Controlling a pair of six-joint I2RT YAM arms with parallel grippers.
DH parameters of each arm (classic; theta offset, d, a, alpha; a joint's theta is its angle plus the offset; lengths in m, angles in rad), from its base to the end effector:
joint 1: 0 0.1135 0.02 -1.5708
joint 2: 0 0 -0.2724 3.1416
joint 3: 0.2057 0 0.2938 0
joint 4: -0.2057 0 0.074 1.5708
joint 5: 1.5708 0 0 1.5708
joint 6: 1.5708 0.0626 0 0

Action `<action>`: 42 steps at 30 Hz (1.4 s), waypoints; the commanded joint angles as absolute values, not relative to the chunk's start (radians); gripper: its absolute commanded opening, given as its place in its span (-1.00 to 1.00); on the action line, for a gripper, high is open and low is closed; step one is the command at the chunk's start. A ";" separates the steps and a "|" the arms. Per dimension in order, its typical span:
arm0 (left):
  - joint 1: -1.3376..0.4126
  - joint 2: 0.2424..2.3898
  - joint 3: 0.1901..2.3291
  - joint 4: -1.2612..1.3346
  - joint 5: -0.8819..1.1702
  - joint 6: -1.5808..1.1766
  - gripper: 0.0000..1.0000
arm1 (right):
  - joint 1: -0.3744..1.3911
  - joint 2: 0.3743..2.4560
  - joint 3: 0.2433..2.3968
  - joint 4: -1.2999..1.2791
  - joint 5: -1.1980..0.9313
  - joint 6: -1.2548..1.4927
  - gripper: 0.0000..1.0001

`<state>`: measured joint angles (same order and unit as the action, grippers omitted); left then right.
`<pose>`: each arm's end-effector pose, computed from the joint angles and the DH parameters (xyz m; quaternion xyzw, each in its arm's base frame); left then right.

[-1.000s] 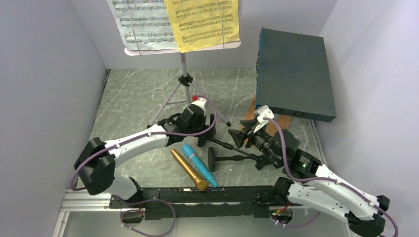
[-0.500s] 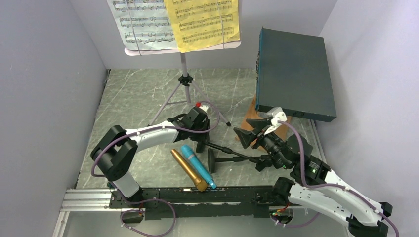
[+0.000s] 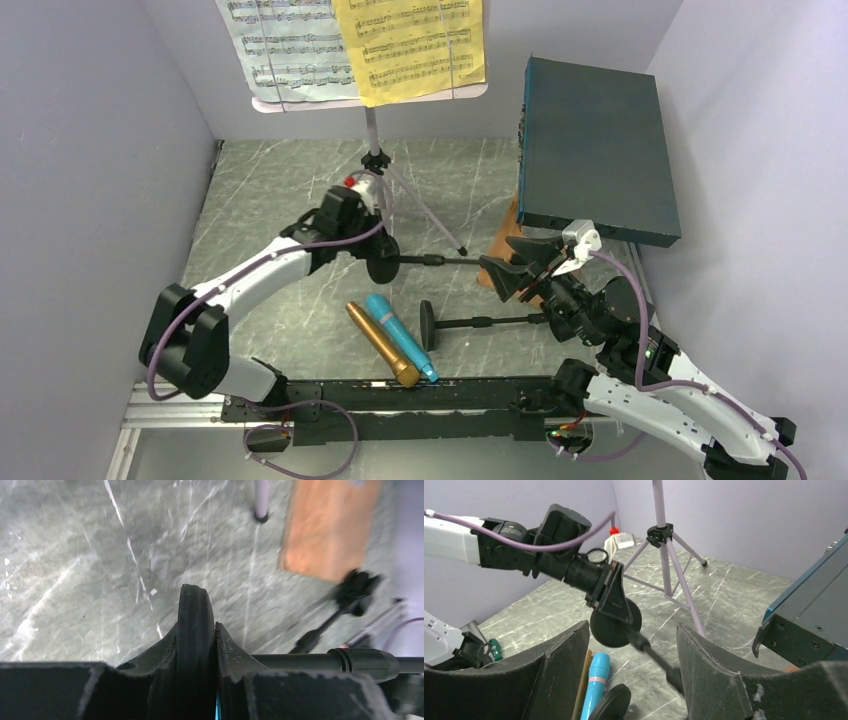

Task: Set up the instrument practice props

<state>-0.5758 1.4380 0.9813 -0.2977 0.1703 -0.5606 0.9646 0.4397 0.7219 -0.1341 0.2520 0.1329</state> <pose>0.3024 -0.2090 0.2176 0.0407 0.9142 -0.2786 0.2914 0.1075 0.1277 0.3870 -0.1746 0.6309 0.3220 0.6839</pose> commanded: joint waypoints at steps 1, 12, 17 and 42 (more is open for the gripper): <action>-0.445 1.357 0.904 -0.114 0.485 -0.697 -1.00 | 0.966 0.455 0.778 -0.066 0.178 0.167 0.37; -0.303 1.091 0.646 0.088 0.640 -0.928 -1.00 | 0.965 0.443 0.812 0.062 0.241 0.213 0.78; -0.278 0.962 0.567 0.169 0.646 -1.055 -1.00 | 0.965 0.529 0.854 0.004 0.191 0.153 0.92; -0.256 0.815 0.377 0.400 0.439 -1.371 -1.00 | 1.100 1.163 0.931 0.572 0.378 0.241 0.62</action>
<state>-0.2592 0.8875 0.3130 0.4583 0.4980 -1.4040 1.0462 1.1027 0.8490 0.3645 0.2226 0.2615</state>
